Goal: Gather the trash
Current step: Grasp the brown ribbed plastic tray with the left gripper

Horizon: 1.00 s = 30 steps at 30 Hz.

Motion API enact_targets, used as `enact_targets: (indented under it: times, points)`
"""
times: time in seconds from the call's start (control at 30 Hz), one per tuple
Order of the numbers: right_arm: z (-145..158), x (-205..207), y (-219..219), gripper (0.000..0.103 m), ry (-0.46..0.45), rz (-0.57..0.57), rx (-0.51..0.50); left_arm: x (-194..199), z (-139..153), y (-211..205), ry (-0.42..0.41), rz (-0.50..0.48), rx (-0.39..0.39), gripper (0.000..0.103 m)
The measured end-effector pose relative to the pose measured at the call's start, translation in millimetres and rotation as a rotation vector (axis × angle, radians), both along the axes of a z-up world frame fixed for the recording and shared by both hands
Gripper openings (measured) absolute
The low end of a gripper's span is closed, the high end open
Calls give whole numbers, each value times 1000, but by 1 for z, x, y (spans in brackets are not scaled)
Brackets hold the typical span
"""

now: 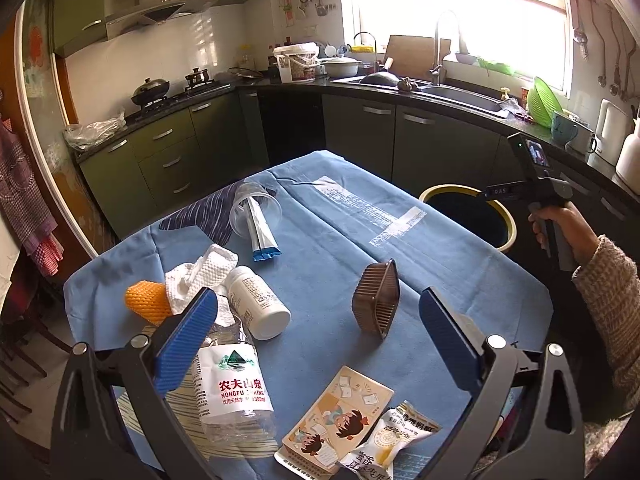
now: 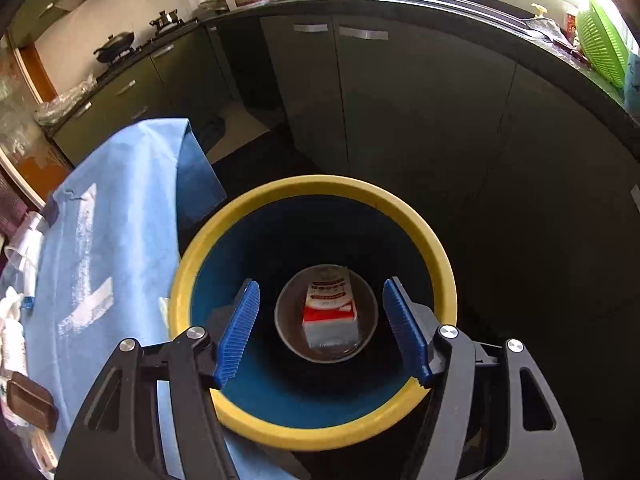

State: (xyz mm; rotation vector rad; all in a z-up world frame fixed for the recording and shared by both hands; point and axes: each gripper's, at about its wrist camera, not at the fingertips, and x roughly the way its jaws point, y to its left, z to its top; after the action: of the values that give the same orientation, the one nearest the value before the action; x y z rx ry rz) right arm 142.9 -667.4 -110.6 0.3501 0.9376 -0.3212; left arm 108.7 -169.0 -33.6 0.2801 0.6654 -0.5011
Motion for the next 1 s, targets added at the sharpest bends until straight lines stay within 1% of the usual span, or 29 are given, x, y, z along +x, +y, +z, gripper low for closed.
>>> enact_targets:
  times: [0.07,0.13,0.23,0.3,0.37,0.47,0.6,0.67,0.77,0.83,0.87,0.93,1.0]
  points:
    - [16,-24,10,64,-66,6,-2,1,-1,-5,2,-9,11,96]
    - [30,-50,27,64,-117,31,-30,2,-4,-11,4,-20,23,96]
    - [41,-94,57,67,-180,75,-57,9,-11,-24,18,-52,51,96]
    - [41,-118,73,68,-198,105,-31,15,-18,-36,45,-90,79,96]
    - [39,-138,83,68,-206,132,6,24,-28,-48,89,-133,101,96]
    - [37,-149,94,68,-199,153,24,44,-43,-64,194,-192,109,96]
    - [38,-159,101,68,-206,166,42,71,-66,-75,360,-243,79,96]
    - [38,-159,100,68,-216,166,51,77,-75,-80,396,-260,83,96]
    - [35,-162,100,68,-215,166,59,81,-84,-86,422,-275,97,95]
    - [32,-161,99,68,-210,169,71,85,-89,-89,442,-284,100,86]
    - [31,-160,99,68,-208,169,74,86,-91,-89,451,-283,104,83]
    - [29,-158,99,68,-204,174,77,90,-95,-90,464,-278,109,70]
    - [28,-158,99,68,-204,177,81,93,-99,-90,480,-279,112,65]
